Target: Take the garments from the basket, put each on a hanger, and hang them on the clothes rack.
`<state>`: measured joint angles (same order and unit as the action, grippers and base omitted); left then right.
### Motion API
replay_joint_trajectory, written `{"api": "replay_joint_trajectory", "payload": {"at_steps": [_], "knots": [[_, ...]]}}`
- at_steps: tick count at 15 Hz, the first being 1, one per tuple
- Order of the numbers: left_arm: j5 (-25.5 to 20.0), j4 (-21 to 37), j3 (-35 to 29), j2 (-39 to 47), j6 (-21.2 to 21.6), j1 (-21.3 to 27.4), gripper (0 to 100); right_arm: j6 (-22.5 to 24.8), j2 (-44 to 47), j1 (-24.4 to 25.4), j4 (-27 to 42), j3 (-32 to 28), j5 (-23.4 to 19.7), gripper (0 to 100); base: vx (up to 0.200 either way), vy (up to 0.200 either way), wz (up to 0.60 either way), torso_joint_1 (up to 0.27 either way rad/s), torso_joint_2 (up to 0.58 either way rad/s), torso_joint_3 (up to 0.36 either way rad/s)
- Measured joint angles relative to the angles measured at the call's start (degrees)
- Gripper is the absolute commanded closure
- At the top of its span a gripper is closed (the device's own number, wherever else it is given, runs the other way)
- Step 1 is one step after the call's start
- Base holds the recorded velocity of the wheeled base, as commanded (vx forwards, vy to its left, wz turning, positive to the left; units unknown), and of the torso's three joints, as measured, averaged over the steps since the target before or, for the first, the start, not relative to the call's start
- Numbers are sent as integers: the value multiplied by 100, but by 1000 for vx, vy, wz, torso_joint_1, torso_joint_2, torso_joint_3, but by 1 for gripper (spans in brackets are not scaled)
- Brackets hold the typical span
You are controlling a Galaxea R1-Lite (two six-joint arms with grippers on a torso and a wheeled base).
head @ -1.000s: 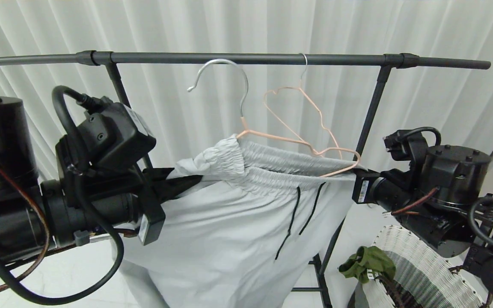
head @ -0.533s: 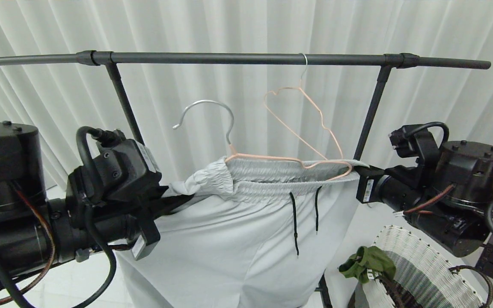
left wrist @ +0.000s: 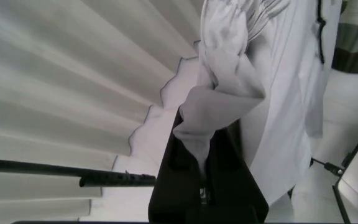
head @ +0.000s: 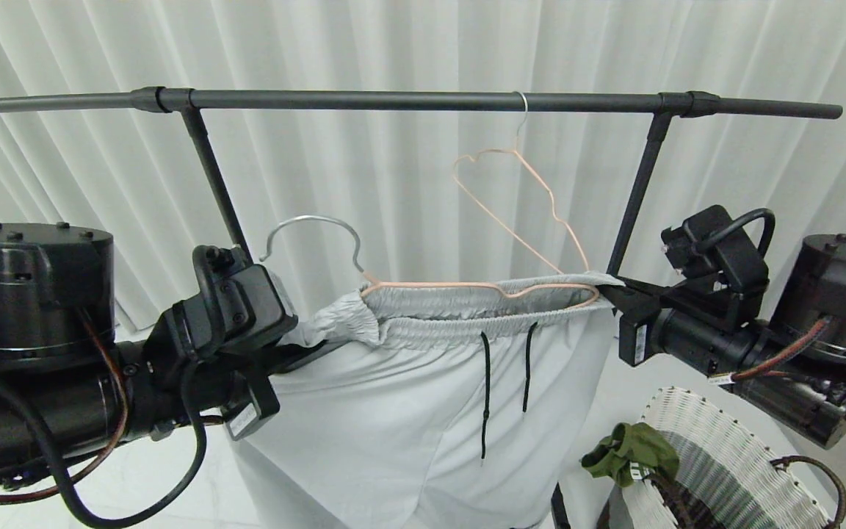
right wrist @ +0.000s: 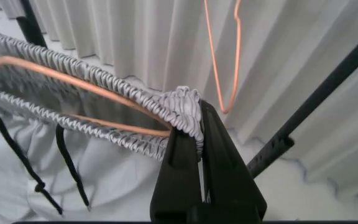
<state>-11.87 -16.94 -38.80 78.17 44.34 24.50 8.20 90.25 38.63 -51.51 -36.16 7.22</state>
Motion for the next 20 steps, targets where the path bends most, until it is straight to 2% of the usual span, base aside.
{"api": "replay_joint_trajectory", "payload": {"at_steps": [5,10,11,14,15,18,20], "knots": [[266,-12,-304,146,-161,418,100,386,46,419,30,-163,-9,100,0,0,0,0,0,0],[317,-10,-430,179,-172,492,100,540,51,601,38,-184,6,100,0,0,0,0,0,0],[460,-16,-502,227,-246,538,100,597,52,729,35,-201,11,100,0,0,0,0,0,0],[1206,-374,-623,343,-1064,870,100,961,107,908,29,-260,72,100,0,0,0,0,0,0],[1441,-569,-618,367,-1191,958,100,1005,115,869,24,-273,126,100,0,0,0,0,0,0],[1944,-1080,-428,394,-1218,1030,100,1064,110,756,0,-395,468,100,0,0,0,0,0,0],[2054,-1493,-279,413,-1215,1045,100,1114,73,778,-11,-518,485,100,0,0,0,0,0,0]]}}
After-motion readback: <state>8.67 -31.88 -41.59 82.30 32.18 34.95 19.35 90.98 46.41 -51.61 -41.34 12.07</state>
